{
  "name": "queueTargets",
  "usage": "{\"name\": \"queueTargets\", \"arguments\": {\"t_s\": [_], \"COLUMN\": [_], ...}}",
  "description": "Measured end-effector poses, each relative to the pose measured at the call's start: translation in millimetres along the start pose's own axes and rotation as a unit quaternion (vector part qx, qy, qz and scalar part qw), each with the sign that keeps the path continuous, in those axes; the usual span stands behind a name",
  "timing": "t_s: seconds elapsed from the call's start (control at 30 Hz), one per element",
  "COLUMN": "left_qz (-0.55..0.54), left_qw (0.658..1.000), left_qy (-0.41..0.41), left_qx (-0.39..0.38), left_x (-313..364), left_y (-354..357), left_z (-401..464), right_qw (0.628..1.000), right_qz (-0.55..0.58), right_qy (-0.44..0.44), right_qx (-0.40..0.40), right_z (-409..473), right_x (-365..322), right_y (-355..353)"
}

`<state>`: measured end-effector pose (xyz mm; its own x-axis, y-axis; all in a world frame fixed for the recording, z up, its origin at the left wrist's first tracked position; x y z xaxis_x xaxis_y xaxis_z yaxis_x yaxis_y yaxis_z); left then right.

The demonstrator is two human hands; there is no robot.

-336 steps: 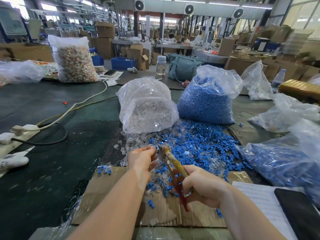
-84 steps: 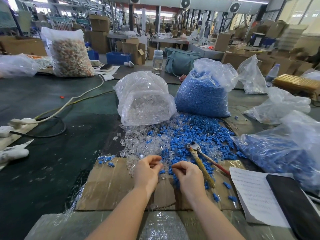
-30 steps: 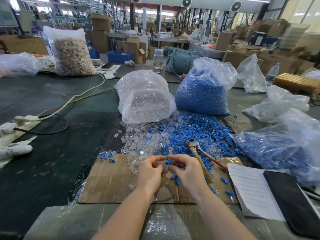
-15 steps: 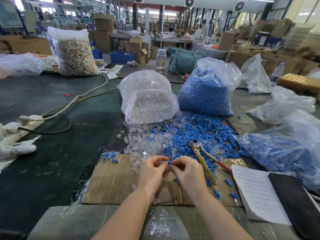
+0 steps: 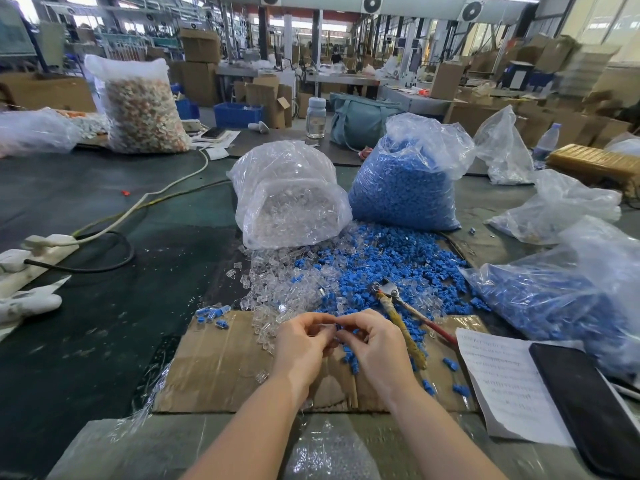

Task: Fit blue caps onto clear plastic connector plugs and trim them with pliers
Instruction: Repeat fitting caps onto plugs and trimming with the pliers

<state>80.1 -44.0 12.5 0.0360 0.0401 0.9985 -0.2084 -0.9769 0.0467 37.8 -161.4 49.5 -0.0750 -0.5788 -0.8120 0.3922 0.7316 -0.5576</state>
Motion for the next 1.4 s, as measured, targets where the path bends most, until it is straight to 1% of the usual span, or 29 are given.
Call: {"name": "queueTargets", "arguments": {"t_s": [0.27,0.37,0.43,0.5,0.53,0.57,0.63,0.7,0.8,0.93,1.0,1.13,1.2,1.23,1.3,1.33,1.4], "left_qz": [0.012,-0.01,-0.022,-0.016,-0.016,-0.02,-0.022,-0.015,-0.022,-0.031,-0.036,-0.038,-0.048,-0.056,-0.079,-0.095,-0.117], "left_qw": [1.0,0.999,0.999,0.999,0.999,0.999,0.998,0.999,0.998,0.998,0.998,0.998,0.998,0.997,0.995,0.993,0.989], "left_qy": [-0.001,-0.032,-0.044,-0.043,-0.042,-0.043,-0.045,-0.045,-0.051,-0.05,-0.047,-0.039,-0.041,-0.044,-0.055,-0.061,-0.068], "left_qx": [0.003,0.014,0.021,0.026,0.027,0.026,0.026,0.025,0.022,0.018,0.021,0.027,0.028,0.031,0.038,0.043,0.056], "left_x": [0.1,-7.3,-10.7,-11.2,-11.1,-11.1,-11.9,-12.8,-14.3,-10.9,-7.9,-3.5,-1.9,-1.4,-1.3,-1.2,0.2], "left_y": [1.5,-1.1,-4.4,-8.3,-9.2,-9.2,-8.3,-7.1,-4.7,-2.7,-3.1,-5.1,-4.7,-4.4,-4.1,-4.1,-6.2], "left_z": [1.7,3.6,5.6,8.0,9.2,10.2,12.7,15.3,18.9,25.3,28.5,34.5,37.6,38.9,41.3,42.5,45.4], "right_qw": [1.0,0.998,0.983,0.939,0.915,0.898,0.879,0.87,0.864,0.864,0.874,0.893,0.91,0.925,0.957,0.96,0.949], "right_qz": [-0.009,-0.058,-0.148,-0.276,-0.323,-0.347,-0.359,-0.378,-0.406,-0.437,-0.422,-0.373,-0.343,-0.31,-0.174,-0.094,0.017], "right_qy": [-0.002,0.015,0.08,0.179,0.225,0.265,0.312,0.316,0.297,0.248,0.241,0.251,0.232,0.218,0.215,0.231,0.259], "right_qx": [-0.004,0.023,0.07,0.097,0.086,0.063,0.014,-0.012,-0.022,0.003,0.009,-0.011,-0.021,-0.035,-0.09,-0.124,-0.177], "right_z": [1.7,6.4,12.1,15.3,15.6,15.3,14.3,17.2,23.2,28.0,30.8,37.3,40.4,40.9,37.7,33.7,26.2], "right_x": [2.7,12.7,32.2,58.1,71.4,83.5,101.1,107.2,105.5,92.4,85.5,81.0,72.7,66.4,54.8,49.3,38.5], "right_y": [0.0,-6.3,-21.5,-40.2,-45.9,-48.9,-49.1,-48.1,-50.2,-51.9,-51.8,-50.9,-49.5,-46.6,-35.2,-28.4,-17.4]}}
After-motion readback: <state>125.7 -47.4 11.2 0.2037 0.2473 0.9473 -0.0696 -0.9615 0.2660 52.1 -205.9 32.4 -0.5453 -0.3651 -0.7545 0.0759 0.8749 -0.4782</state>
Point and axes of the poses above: each hand's wrist, its own z-axis towards the middle knuckle, its own y-axis out of the palm, x = y × z, the point moved 9 cm from there along z, towards the middle knuckle, and after that the axes turned 8 degrees about y, right-handed, at the moved point
